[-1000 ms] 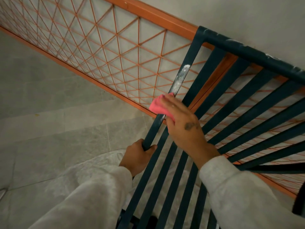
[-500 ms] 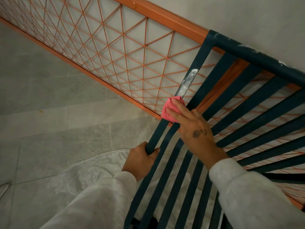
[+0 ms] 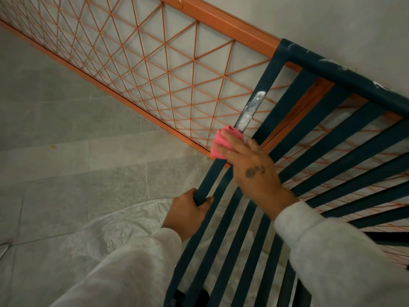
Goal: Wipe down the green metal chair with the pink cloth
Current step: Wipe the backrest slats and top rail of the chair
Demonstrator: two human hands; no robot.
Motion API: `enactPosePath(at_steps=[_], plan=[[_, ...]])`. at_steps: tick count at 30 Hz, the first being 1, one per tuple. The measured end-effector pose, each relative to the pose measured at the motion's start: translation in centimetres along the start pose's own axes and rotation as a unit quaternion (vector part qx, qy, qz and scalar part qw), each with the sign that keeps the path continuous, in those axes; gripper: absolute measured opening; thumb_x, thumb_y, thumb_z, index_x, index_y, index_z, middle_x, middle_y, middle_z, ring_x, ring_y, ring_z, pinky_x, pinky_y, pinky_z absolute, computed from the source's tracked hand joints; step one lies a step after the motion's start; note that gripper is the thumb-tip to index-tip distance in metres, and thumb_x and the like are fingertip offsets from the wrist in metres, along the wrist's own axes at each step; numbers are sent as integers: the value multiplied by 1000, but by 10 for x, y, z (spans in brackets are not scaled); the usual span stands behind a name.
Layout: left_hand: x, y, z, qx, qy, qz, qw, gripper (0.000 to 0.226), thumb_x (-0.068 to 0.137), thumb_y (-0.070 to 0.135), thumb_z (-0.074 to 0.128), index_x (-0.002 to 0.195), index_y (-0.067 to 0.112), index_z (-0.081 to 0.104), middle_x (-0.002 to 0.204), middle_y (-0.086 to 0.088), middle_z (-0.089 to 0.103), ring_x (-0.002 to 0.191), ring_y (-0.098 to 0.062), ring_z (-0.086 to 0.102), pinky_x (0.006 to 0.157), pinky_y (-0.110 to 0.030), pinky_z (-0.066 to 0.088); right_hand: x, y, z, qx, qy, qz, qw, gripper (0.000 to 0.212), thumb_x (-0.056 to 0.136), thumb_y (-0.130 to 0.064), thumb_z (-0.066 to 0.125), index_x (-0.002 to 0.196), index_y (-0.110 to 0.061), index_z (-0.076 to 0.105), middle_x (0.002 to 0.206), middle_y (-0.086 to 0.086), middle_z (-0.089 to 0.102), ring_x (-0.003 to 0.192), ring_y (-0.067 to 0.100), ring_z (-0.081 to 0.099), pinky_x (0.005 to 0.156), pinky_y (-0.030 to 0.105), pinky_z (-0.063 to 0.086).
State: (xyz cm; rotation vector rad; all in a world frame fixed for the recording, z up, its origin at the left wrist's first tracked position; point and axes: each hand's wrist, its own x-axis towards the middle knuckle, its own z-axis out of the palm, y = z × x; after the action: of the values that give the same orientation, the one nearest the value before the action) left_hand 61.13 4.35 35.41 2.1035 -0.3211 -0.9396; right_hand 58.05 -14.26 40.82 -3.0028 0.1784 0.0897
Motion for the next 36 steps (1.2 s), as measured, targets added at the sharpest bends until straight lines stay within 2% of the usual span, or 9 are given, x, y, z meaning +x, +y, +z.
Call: enactPosePath(at_steps=[6,10,14,18,23,27,30,34,36], plan=[[0,0,2,23,27,19,999,18,90,36,61,80,21,58,68,6,64,65,-11,63,61,-21,45,-18,-54,-8,31,-81,-92,992,51,83,0,50,129,-24,56,144,5,45,113,34,50,86,45,47],[-1,1,0,-3,5,8,1000,23,91,42,59,95,19,61,79,-3,69,70,-17,66,57,-15,44,24,-46,-42,-209,-128,-25,969,28,92,-21,54,120,-22,57,122,8,54,105,30,54,77,41,44],[-1,0,-2,4,-2,9,1000,24,91,44,58,96,21,60,75,0,66,62,-11,61,53,-15,43,56,-53,-52,-246,-129,45,960,20,95,-15,45,102,-17,63,105,4,62,98,27,57,81,37,42],[1,-3,1,10,7,11,1000,20,91,40,58,79,24,56,64,5,62,53,-6,54,53,-18,42,29,-70,-29,-51,-167,14,985,17,92,-17,44,89,-19,60,96,1,60,98,28,59,80,39,48],[1,-3,0,-5,1,17,1000,19,91,42,58,86,24,58,68,4,64,58,-10,60,58,-22,47,6,-35,-36,8,-162,-60,985,56,82,-1,53,124,-36,60,138,-14,51,93,14,44,76,29,35],[-1,-1,-2,-8,0,10,1000,21,91,44,58,93,22,59,71,1,65,60,-12,62,55,-17,47,8,-8,-24,-18,-52,36,998,73,75,6,58,135,-34,53,157,-10,31,121,26,47,90,40,44],[-2,0,-1,0,8,11,1000,20,91,40,59,88,21,59,70,2,65,58,-10,60,54,-19,47,-10,-30,7,57,-40,25,997,70,76,10,58,134,-27,54,160,-7,28,142,24,33,109,40,34],[2,-1,2,70,5,47,996,18,96,26,54,90,12,64,81,-2,68,68,-16,61,78,-37,55,-42,-66,20,282,-40,77,955,54,90,9,52,130,-25,63,148,-7,47,138,11,40,119,39,26],[4,-3,1,58,8,38,998,21,94,31,55,90,12,62,77,-3,68,65,-16,62,68,-34,55,-49,-70,12,403,26,192,895,46,94,4,49,118,-29,70,135,-8,60,121,3,55,107,31,44]])
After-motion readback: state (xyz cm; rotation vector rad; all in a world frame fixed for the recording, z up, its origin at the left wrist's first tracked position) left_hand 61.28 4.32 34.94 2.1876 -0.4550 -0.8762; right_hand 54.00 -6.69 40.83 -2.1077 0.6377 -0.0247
